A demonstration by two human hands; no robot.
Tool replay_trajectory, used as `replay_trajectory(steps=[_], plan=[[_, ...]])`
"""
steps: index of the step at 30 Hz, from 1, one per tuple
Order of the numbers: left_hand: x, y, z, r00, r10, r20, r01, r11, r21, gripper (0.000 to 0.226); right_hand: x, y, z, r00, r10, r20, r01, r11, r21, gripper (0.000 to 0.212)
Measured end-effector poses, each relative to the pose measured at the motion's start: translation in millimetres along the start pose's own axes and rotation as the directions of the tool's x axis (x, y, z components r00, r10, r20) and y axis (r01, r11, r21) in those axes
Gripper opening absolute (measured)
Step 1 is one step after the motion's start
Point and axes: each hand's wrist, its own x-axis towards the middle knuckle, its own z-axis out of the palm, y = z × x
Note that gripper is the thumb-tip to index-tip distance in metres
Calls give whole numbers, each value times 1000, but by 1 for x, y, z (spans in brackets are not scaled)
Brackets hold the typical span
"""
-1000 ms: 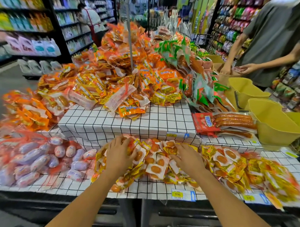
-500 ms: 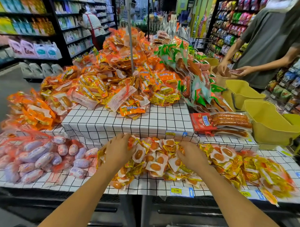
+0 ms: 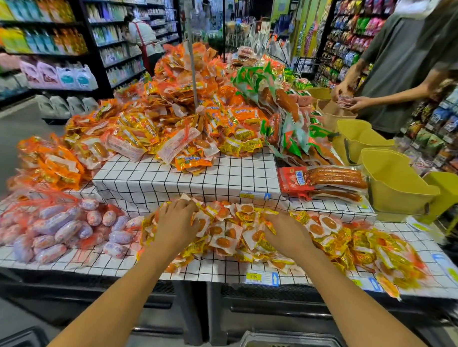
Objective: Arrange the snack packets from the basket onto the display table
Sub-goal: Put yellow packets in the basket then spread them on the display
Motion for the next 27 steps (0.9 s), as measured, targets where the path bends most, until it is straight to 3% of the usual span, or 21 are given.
replay_trajectory(steps=[6, 15, 27], plan=[[-38, 63, -7, 976, 47, 213, -49, 999, 4, 19, -48, 27, -17, 999, -18, 49, 20, 999, -45, 32], [-113, 168, 32, 948, 66, 311, -45, 996, -74, 15, -155, 109, -25, 998, -46, 49, 50, 995, -84, 30], [-215, 254, 122, 843, 166, 512, -108, 984, -143, 16, -294, 181, 52, 959, 204, 197, -199, 979, -42, 20]])
